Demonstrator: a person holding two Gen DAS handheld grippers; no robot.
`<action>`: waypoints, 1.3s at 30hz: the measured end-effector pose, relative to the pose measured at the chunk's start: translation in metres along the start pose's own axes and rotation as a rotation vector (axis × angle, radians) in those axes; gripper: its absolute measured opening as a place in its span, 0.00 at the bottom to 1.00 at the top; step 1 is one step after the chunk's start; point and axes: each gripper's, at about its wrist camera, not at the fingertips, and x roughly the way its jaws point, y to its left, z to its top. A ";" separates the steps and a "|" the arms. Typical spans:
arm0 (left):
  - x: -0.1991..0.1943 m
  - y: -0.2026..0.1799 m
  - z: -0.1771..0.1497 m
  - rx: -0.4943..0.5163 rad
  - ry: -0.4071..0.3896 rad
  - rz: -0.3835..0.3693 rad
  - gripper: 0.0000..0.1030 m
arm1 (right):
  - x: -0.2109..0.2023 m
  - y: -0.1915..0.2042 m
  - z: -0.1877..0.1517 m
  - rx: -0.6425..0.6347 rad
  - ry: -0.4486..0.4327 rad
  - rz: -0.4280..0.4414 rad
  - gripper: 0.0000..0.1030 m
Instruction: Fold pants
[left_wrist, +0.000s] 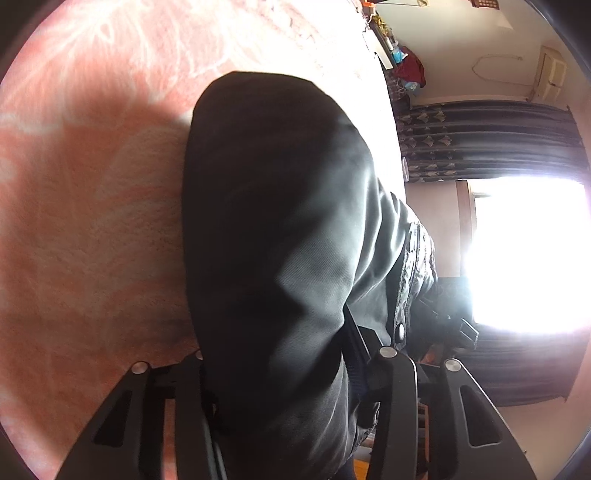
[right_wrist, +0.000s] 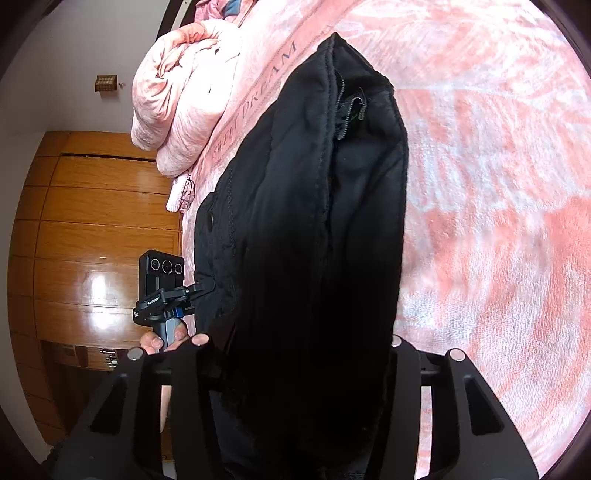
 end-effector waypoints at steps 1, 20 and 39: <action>-0.004 -0.005 0.000 0.011 -0.006 0.008 0.43 | -0.002 0.006 0.000 -0.009 0.001 0.001 0.45; -0.139 0.041 0.098 -0.001 -0.166 0.129 0.43 | 0.113 0.131 0.158 -0.223 0.082 -0.041 0.45; -0.179 0.112 0.117 -0.081 -0.306 0.218 0.74 | 0.146 0.092 0.190 -0.188 0.061 -0.173 0.70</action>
